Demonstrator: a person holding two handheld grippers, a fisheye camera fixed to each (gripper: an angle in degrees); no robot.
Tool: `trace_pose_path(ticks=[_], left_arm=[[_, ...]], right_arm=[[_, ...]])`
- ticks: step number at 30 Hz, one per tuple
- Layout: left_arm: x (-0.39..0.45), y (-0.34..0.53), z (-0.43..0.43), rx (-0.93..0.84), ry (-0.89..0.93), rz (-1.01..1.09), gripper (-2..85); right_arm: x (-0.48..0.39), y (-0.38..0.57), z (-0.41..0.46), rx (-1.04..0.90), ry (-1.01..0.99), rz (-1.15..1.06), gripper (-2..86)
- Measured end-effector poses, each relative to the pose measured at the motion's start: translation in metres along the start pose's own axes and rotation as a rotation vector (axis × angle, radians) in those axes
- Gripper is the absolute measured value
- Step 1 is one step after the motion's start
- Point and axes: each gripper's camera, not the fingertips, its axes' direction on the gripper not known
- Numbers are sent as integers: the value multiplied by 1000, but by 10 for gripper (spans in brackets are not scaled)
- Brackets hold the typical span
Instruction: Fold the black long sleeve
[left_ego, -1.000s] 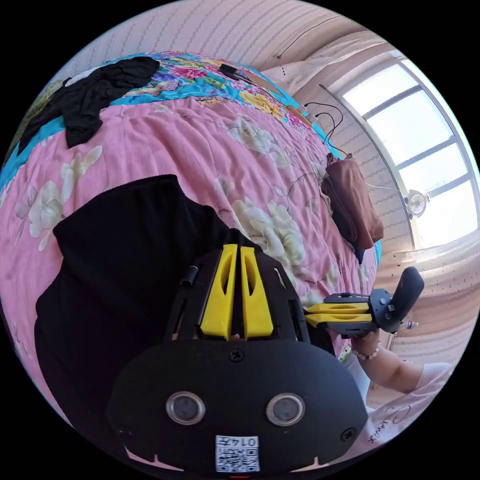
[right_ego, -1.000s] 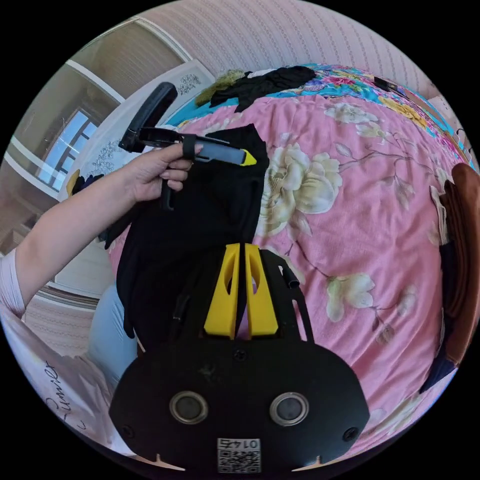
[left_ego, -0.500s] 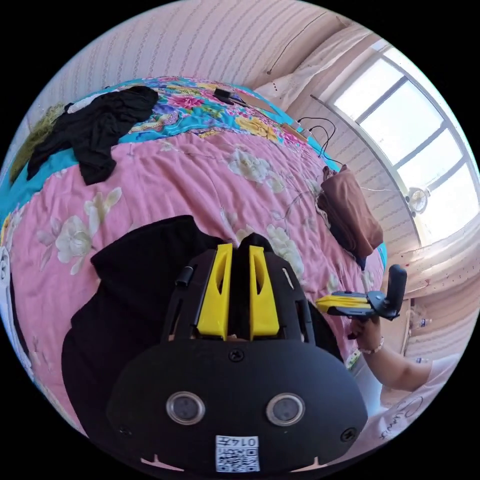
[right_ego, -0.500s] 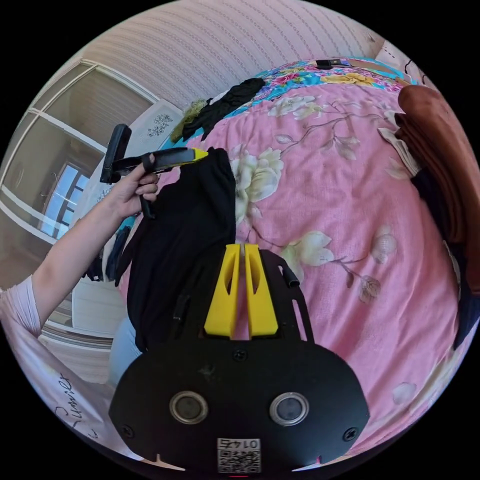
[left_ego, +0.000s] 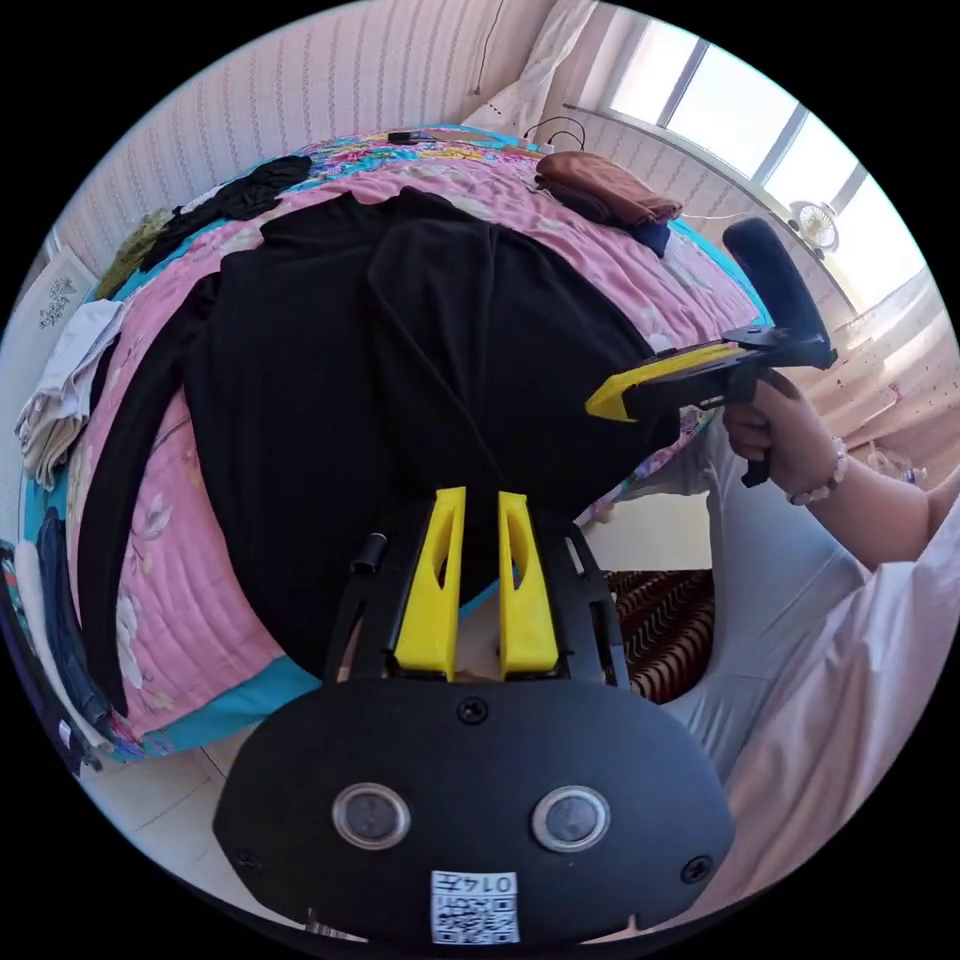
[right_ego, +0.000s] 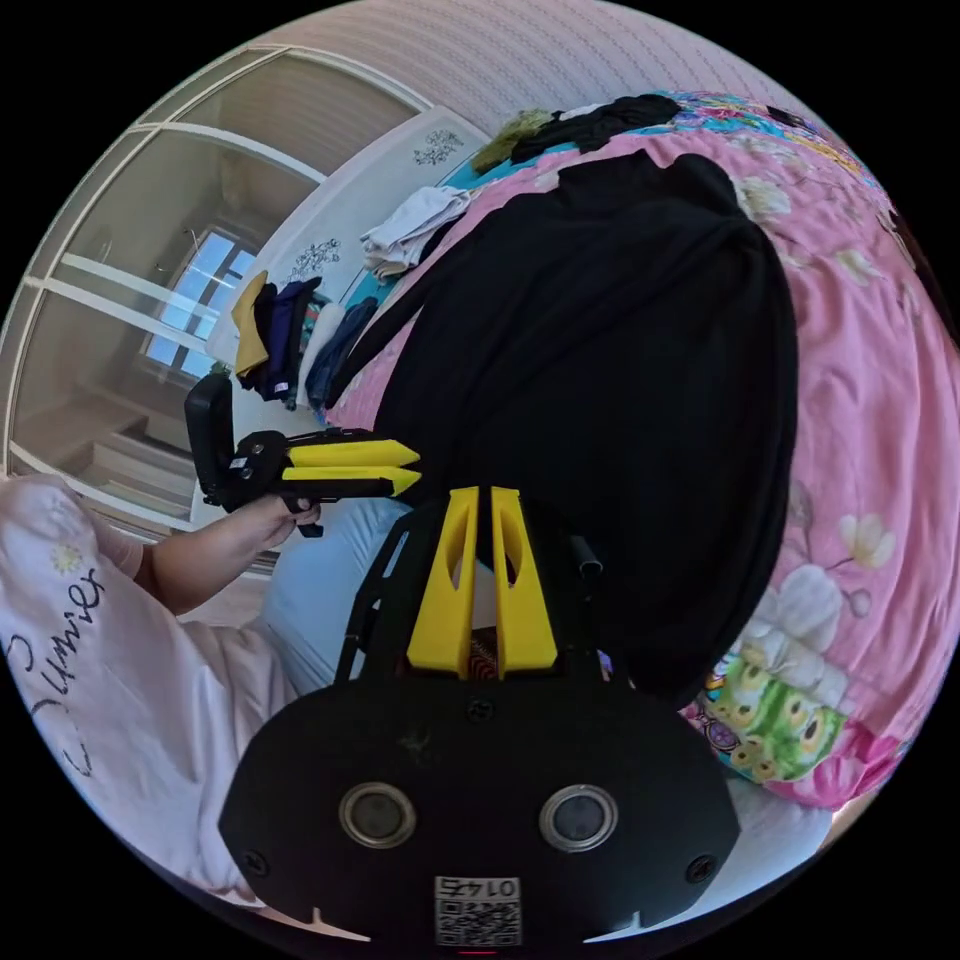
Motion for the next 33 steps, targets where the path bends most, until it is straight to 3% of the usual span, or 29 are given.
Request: trace_pose_path(ticks=[7, 12, 16, 18, 23, 29, 33], left_arm=[[-29, 39, -19, 113, 153, -141, -3], [-76, 92, -54, 256, 301, -367, -9], [-99, 117, -52, 250, 251, -467, -10], [-109, 126, -43, 137, 165, -516, -10], [-118, 151, -50, 133, 177, -541, -7], [-119, 173, -78, 210, 149, -487, 32], [-117, 177, -70, 185, 172, -423, 53]], right_arm=[[-41, 8, 48, -36, 89, -120, 17], [-70, 3, 100, -83, 152, -259, 20], [-86, -3, 146, -128, 231, -334, 24], [-90, -4, 180, -187, 288, -368, 29], [-82, 1, 239, -345, 334, -374, 46], [-82, 9, 235, -174, 333, -316, 61], [-54, 2, 265, -238, 277, -175, 69]])
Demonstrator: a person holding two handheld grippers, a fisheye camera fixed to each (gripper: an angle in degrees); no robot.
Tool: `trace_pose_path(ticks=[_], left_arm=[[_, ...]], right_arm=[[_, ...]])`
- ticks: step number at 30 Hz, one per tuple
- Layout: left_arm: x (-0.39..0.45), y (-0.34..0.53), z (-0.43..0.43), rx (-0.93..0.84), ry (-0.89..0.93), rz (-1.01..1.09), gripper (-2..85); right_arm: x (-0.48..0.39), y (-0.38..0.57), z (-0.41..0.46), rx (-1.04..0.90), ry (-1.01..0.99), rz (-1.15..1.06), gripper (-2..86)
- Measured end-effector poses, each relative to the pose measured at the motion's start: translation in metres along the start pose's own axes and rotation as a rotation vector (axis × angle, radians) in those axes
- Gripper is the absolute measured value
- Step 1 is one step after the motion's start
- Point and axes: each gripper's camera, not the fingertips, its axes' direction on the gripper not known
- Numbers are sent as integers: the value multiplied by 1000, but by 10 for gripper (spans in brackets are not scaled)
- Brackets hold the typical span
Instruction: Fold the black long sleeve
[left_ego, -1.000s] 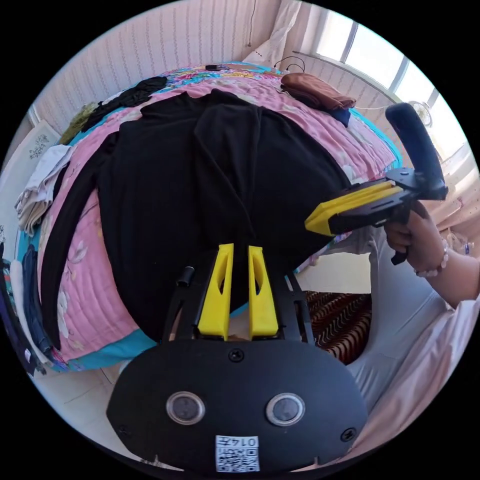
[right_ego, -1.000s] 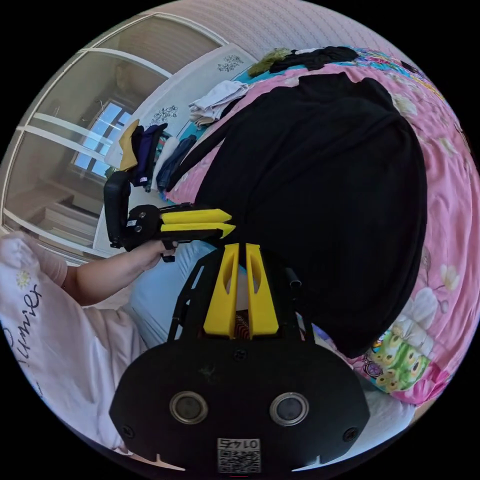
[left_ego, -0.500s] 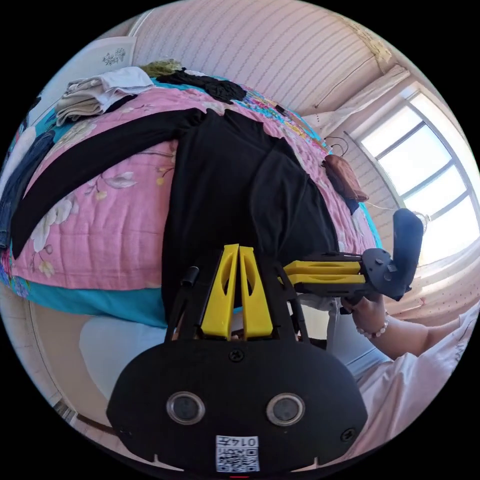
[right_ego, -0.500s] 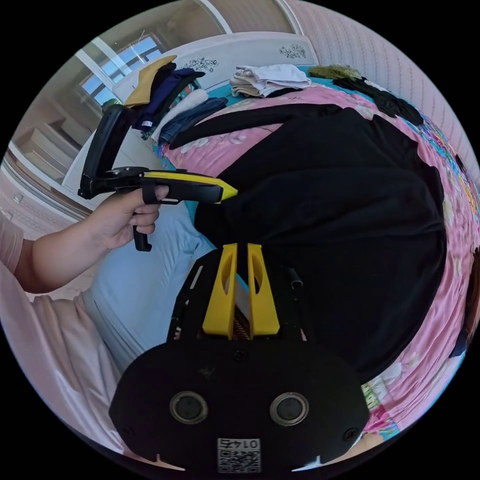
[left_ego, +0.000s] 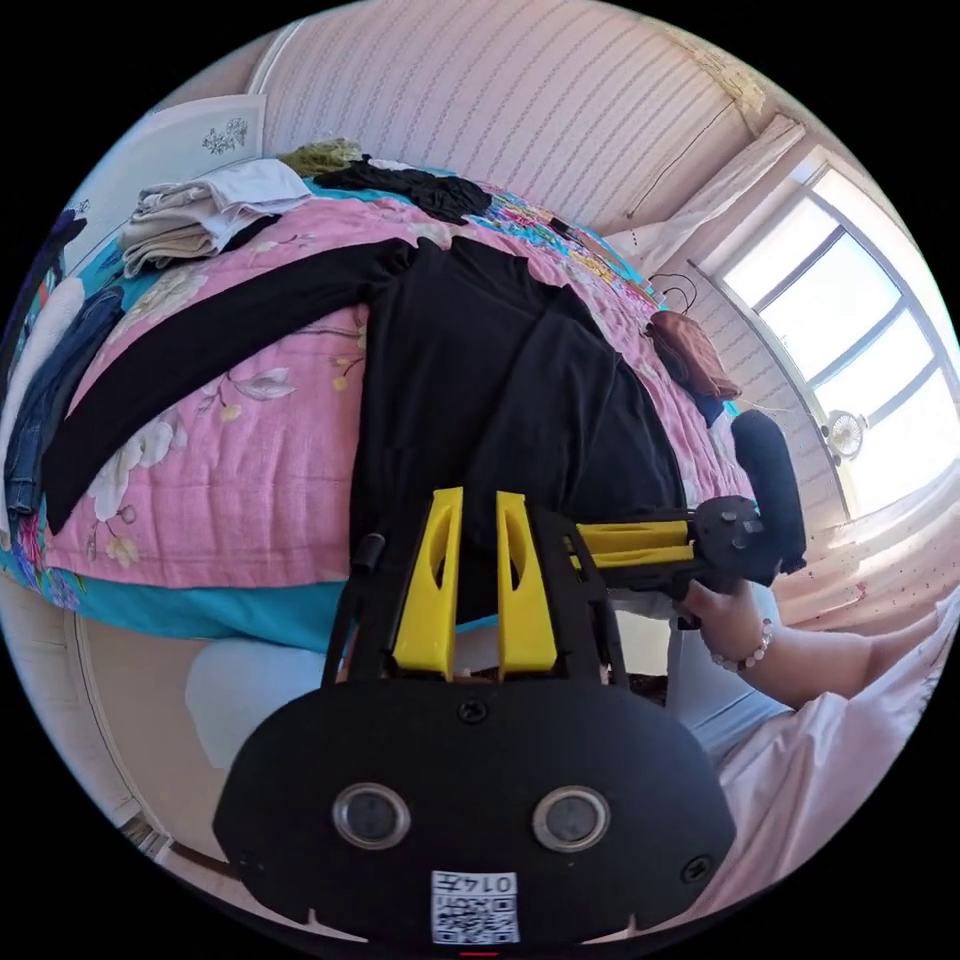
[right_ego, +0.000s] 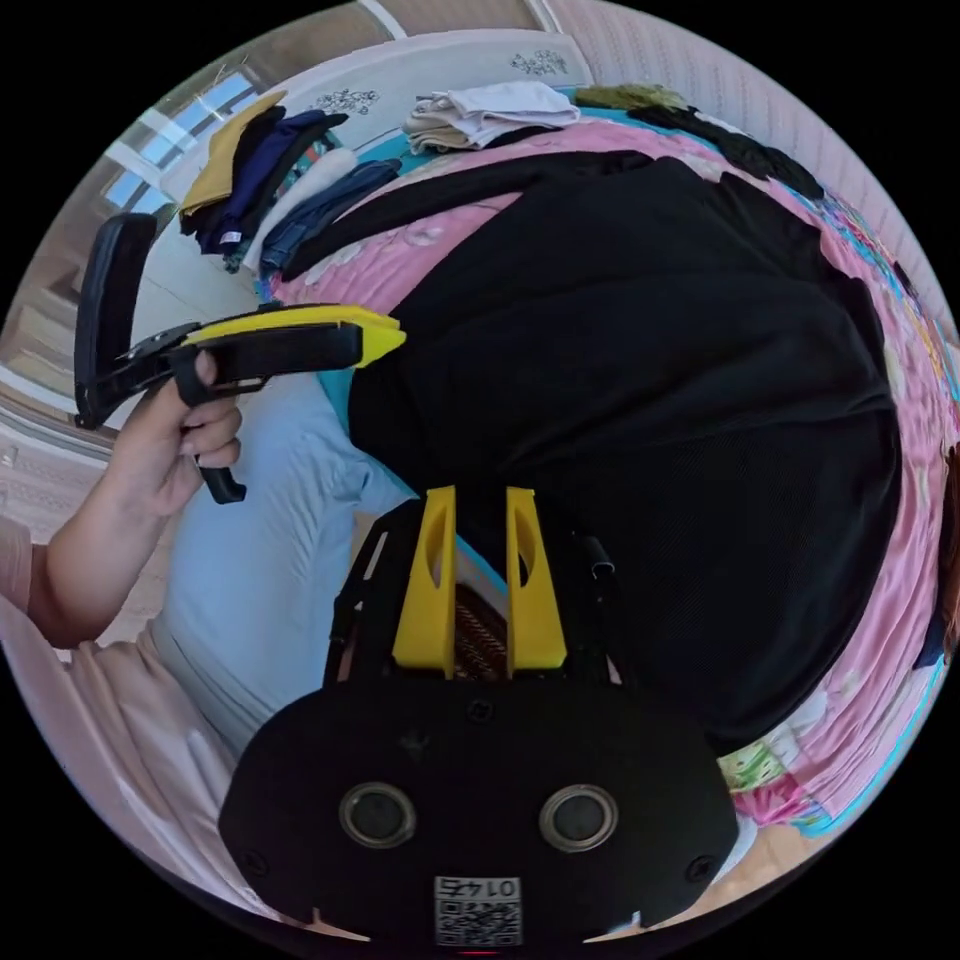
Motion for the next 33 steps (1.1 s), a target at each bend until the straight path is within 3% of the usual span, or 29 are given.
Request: trace_pose_path(ticks=[3, 7, 17, 22, 27, 33], left_arm=[[-10, 6, 15, -117, -92, 16, 4], [-19, 17, -13, -42, -60, 41, -8], [-65, 39, -19, -141, -10, -7, -9], [-122, 80, -90, 108, -3, -209, -4], [-223, 145, -160, 379, -220, -556, 1], [-279, 175, -175, 476, -312, -738, 48]], right_arm=[[6, -3, 10, 8, -82, 22, 33], [-4, -2, 14, -2, -109, 13, 8], [-33, -9, 80, -148, -127, -53, -1], [-56, -19, 53, -139, -104, -194, 7], [-107, -106, 25, -83, -56, -434, 22], [-204, -237, 33, -2, -35, -601, 55]])
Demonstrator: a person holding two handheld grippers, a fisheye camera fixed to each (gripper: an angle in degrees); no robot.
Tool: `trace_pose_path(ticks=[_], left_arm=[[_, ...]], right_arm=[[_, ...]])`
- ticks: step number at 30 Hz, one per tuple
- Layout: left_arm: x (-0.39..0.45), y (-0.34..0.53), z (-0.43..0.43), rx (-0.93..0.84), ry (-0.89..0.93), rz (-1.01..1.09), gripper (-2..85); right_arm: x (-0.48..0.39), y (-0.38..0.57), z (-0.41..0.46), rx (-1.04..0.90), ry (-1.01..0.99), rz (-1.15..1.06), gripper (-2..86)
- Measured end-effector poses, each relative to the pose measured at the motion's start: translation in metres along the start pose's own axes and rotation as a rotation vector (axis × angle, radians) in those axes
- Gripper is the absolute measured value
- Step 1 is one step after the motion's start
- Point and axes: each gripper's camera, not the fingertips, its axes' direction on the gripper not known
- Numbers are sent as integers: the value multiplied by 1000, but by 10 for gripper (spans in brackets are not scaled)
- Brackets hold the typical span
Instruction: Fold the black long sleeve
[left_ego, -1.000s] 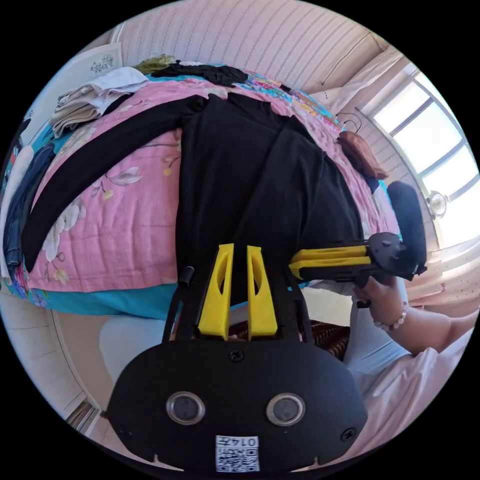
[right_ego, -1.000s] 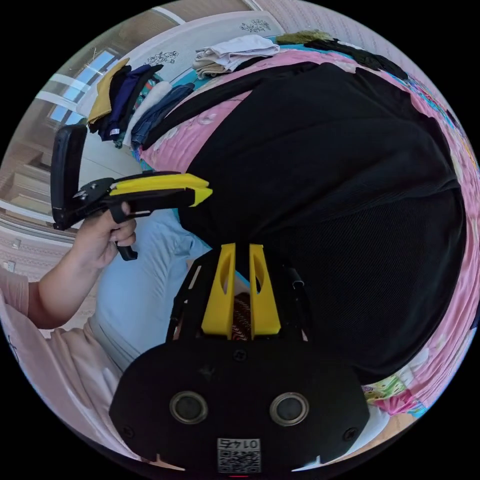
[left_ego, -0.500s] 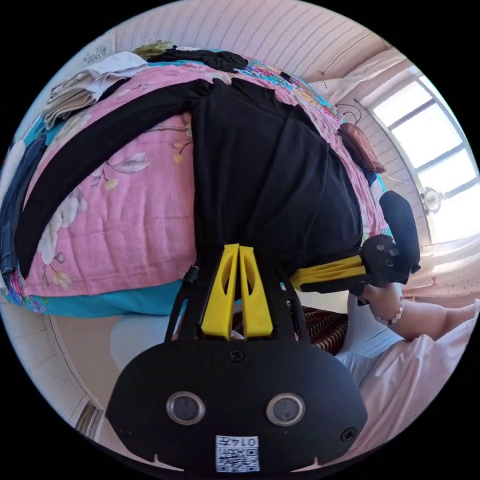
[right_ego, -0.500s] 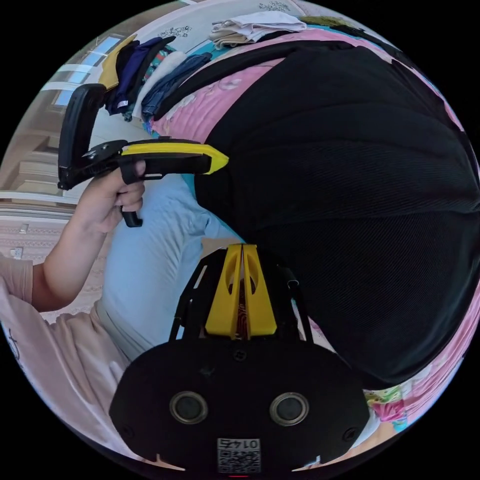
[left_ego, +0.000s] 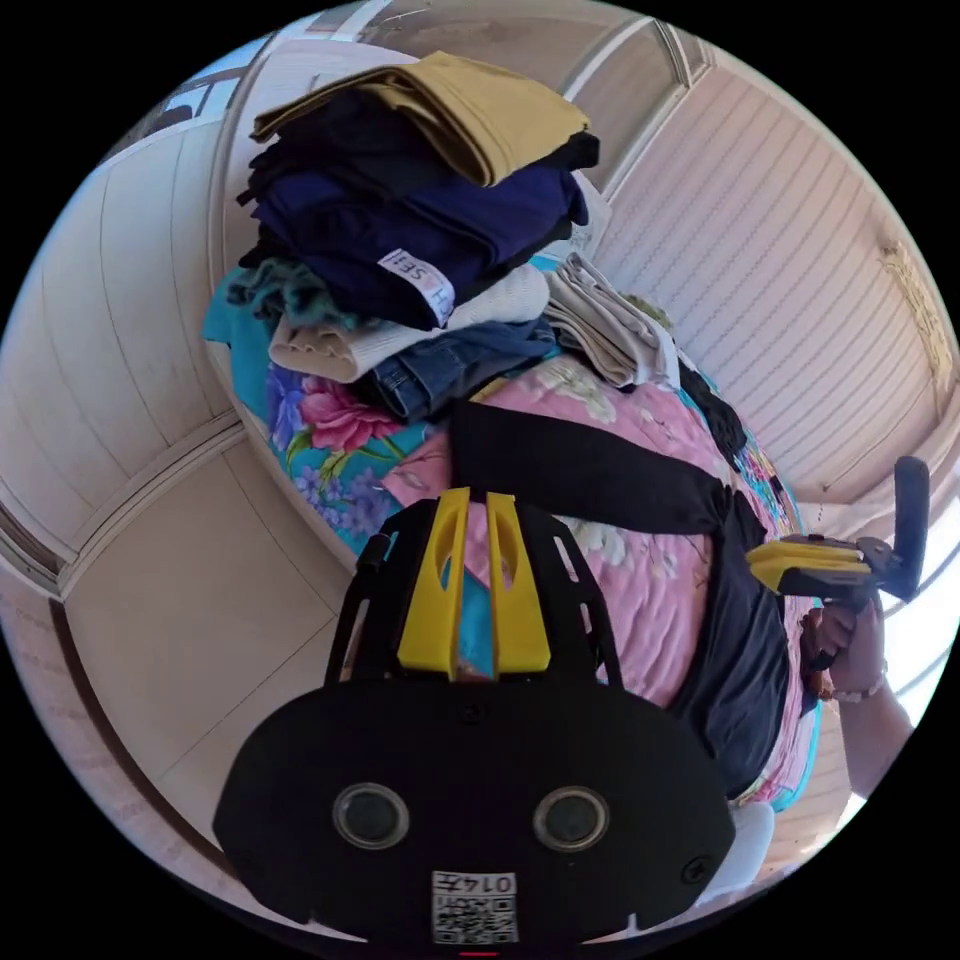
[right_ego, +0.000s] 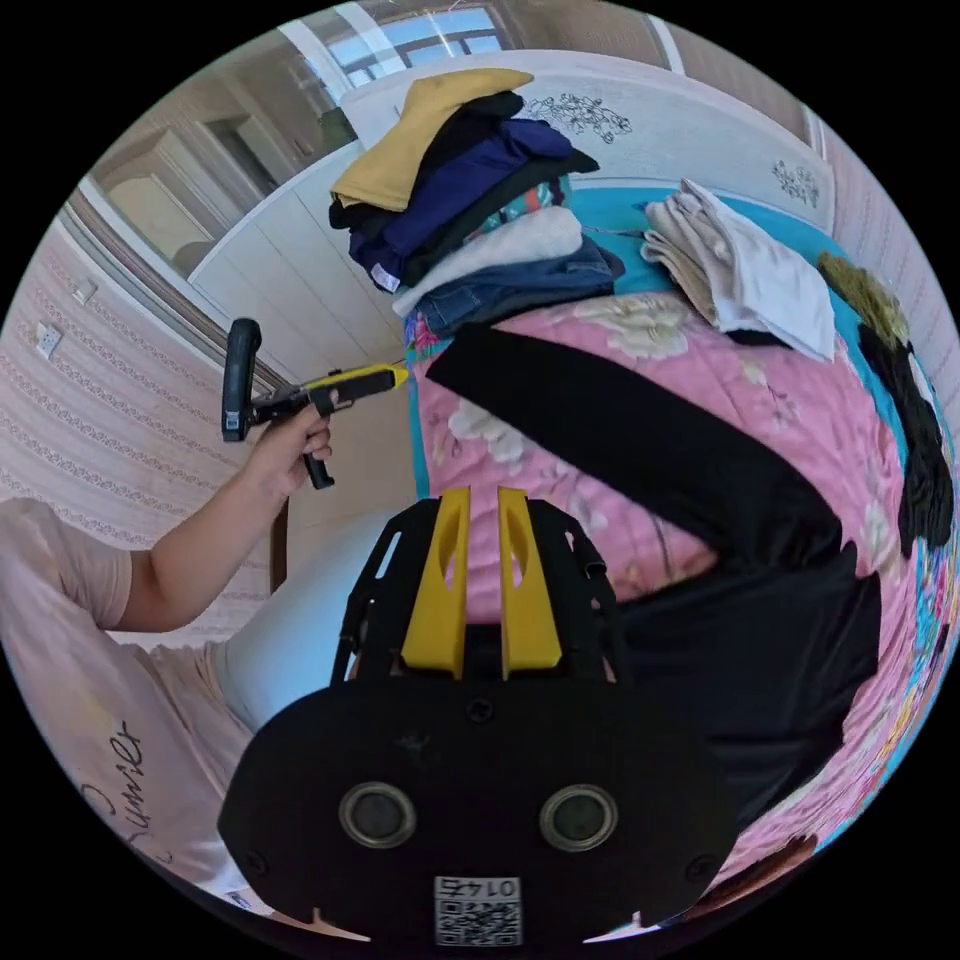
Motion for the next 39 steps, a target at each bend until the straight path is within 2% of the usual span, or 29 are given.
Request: trace_pose_path(ticks=[4, 9, 14, 19, 22, 25, 29, 33, 39], left_arm=[[-15, -4, 19, -17, 55, -50, 67], [-20, -1, 34, -27, 51, -30, 47], [-19, 13, 38, 44, 67, 13, 9], [-14, 11, 36, 38, 85, 30, -4], [2, 8, 15, 79, 100, 91, -6], [39, 9, -14, 165, 192, 213, -8], [112, 18, -26, 174, 521, 363, -9], [215, 44, -29, 115, 762, 586, -9], [343, 106, -36, -9, 1002, 844, -9]], right_arm=[[-5, -81, 42, -65, 0, -8, 65], [-24, -165, 105, -169, 44, -28, 76], [-12, -184, 140, -218, 17, 25, 63], [22, -171, 101, -138, -114, 51, 16], [35, -145, 42, -18, -151, 43, 7], [64, -93, -44, 170, -267, 99, 4], [112, 20, -180, 421, -326, 215, 3], [126, 148, -300, 567, -219, 318, 2], [110, 315, -418, 720, -71, 511, 3]])
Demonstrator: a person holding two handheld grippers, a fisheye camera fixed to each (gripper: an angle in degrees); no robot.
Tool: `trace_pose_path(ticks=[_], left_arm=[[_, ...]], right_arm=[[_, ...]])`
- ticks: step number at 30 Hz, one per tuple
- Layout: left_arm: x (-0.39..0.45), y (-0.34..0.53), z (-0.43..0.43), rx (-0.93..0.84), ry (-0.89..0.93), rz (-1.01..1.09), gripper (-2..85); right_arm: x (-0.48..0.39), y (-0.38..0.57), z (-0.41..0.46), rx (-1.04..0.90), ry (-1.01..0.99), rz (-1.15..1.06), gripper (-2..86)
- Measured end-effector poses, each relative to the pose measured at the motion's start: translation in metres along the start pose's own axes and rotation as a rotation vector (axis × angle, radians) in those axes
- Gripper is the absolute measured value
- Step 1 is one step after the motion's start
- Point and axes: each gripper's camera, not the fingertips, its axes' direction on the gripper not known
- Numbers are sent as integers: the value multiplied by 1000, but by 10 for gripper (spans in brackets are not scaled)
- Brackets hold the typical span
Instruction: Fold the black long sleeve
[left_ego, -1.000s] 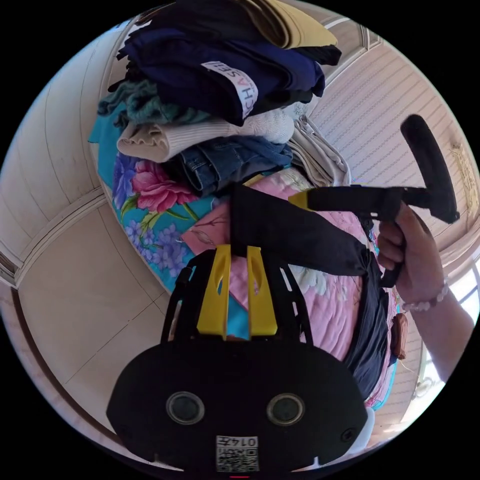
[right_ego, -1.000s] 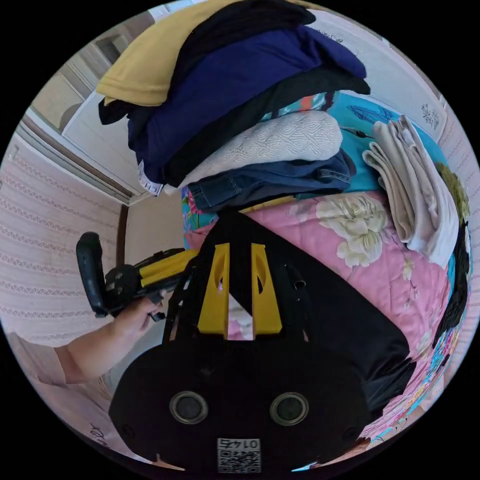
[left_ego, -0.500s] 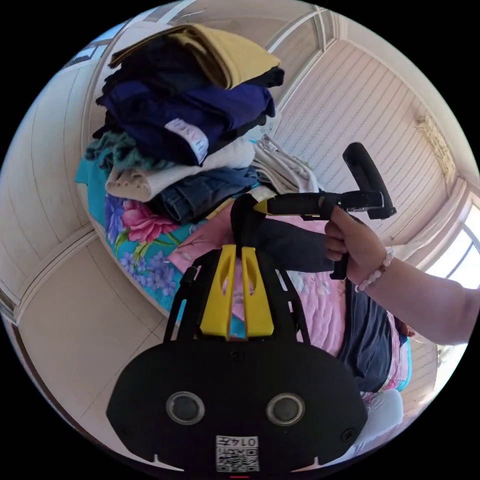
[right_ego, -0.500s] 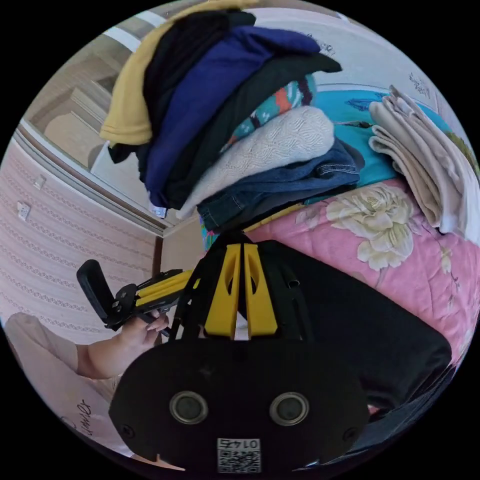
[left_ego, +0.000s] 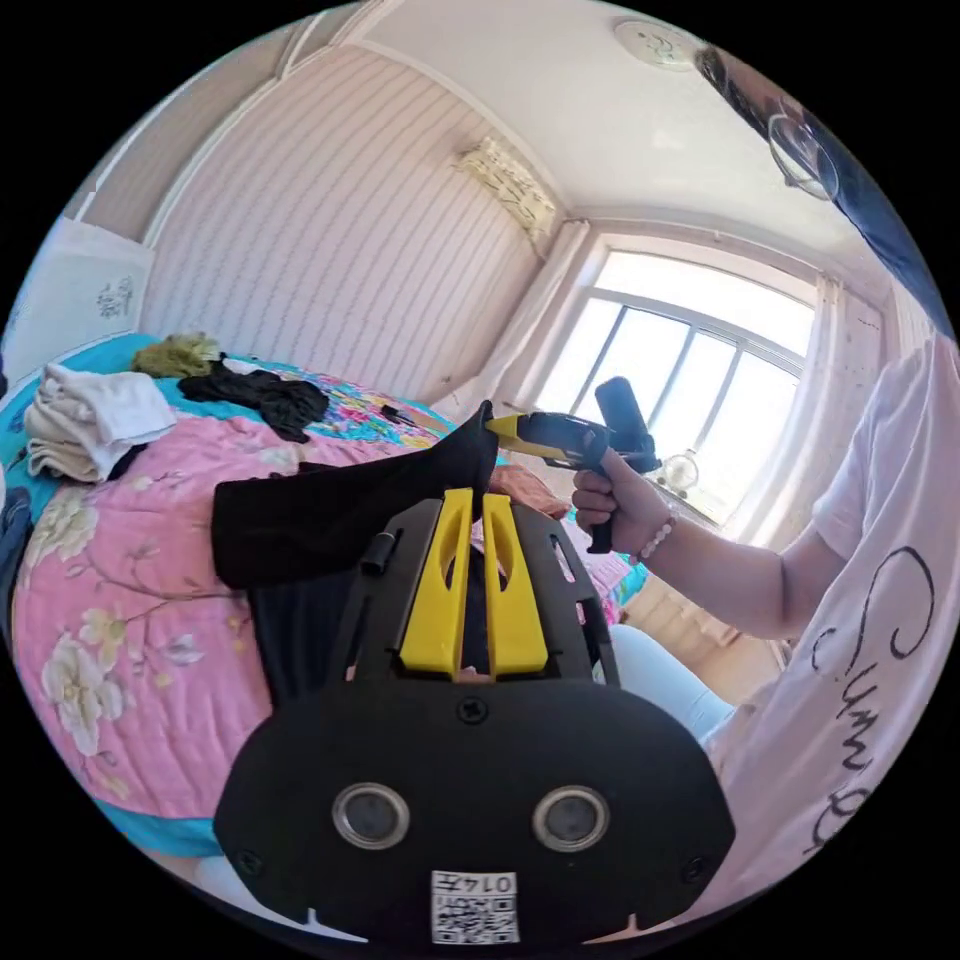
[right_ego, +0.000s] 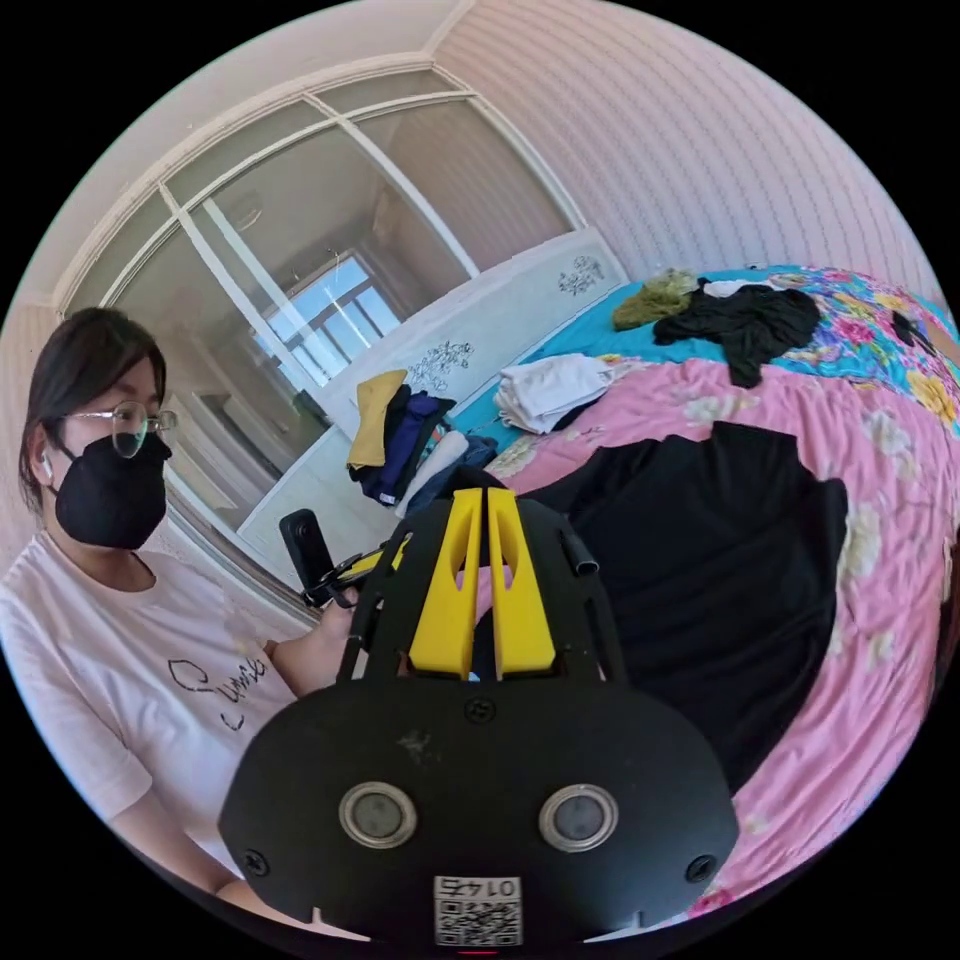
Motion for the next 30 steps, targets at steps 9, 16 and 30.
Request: trace_pose_path(ticks=[9, 16, 30], left_arm=[[46, 14, 141, -336, 113, 112, -6], [30, 34, 205, -523, 155, 37, 18], [-254, -117, 240, -492, -341, -185, 55]], right_arm=[[67, 77, -97, -27, 166, 252, 4], [123, 118, -106, -141, 202, 502, 11], [221, -99, -92, -238, 428, 279, 87]])
